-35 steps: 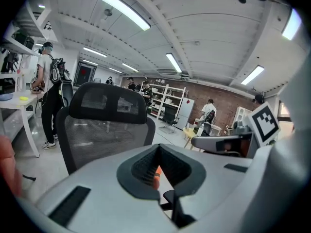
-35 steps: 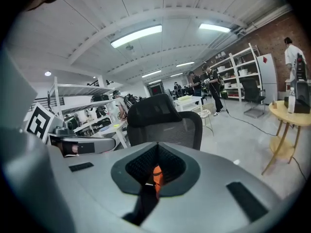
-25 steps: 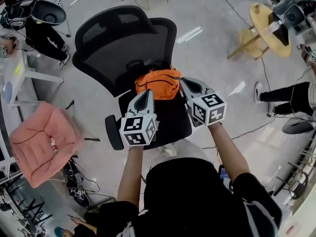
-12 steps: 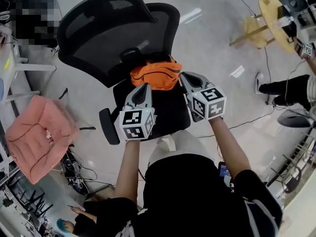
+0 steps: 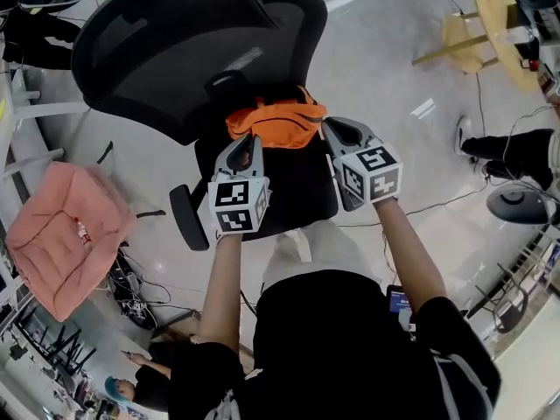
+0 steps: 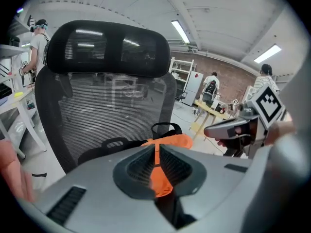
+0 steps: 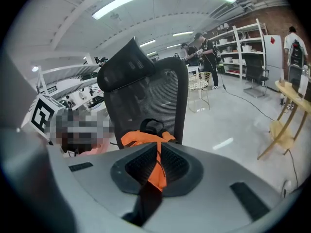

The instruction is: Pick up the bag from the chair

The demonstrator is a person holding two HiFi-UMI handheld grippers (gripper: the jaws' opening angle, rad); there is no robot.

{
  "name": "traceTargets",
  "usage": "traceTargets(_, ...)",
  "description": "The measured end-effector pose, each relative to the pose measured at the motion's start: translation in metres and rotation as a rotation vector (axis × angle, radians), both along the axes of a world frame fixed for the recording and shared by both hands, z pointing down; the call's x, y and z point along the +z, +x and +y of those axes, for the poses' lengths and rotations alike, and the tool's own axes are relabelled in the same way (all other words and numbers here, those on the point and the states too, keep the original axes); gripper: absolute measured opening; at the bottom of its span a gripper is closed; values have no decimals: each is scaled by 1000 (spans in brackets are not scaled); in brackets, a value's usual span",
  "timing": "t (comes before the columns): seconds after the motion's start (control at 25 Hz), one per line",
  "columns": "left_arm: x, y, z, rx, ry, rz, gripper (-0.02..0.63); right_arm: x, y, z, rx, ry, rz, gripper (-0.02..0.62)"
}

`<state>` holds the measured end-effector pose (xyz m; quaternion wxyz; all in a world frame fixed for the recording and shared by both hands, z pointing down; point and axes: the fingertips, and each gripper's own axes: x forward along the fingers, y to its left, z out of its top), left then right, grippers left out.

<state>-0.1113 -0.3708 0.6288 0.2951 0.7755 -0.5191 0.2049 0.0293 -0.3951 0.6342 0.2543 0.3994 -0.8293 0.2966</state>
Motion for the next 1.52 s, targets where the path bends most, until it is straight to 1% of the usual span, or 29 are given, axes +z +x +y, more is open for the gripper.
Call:
traceTargets(0.16,14,-2,-8,18,0,-18,28,12,0,-6,-27,16,28,7)
traceTargets(0.2,16,-3,-9,19,0,-18,45,14,0,-7,-36,19,32,38)
traceTargets(0.24,18,-3,-10,19,1,-18,62,16,-1,-8,-46,21,35,83)
traceTargets(0.4,26,-9,-16,34,3,-42,112,24,-4,-11,-89,31,53,142)
traceTargets(0.56,39,-14,-24,81,5,-108,172,37,-7,-14,-148,37,77,223)
traceTargets(0.68,53,-16,-29,140,2,-174,224,50,-9,-17,-182,31,103,257)
traceTargets(0.72,57,-16,-30,156,-2,-187,229,54,-10,-18,-191,26,113,265)
traceTargets(0.88,76,-13,-34,208,-17,-225,296,70,-14,-22,-220,9,133,287)
traceTargets(1.0,92,-10,-35,252,-31,-260,319,82,-16,-25,-246,-2,150,302)
traceTargets(1.16,111,-10,-40,290,-45,-311,325,101,-20,-27,-276,-18,176,313)
traceTargets(1.32,125,-10,-44,337,-56,-371,325,113,-22,-28,-275,-27,192,314)
traceTargets(1.44,135,-10,-45,353,-67,-392,325,120,-23,-30,-263,-34,194,314)
traceTargets(1.52,139,-9,-46,352,-70,-389,325,125,-24,-33,-259,-28,198,314)
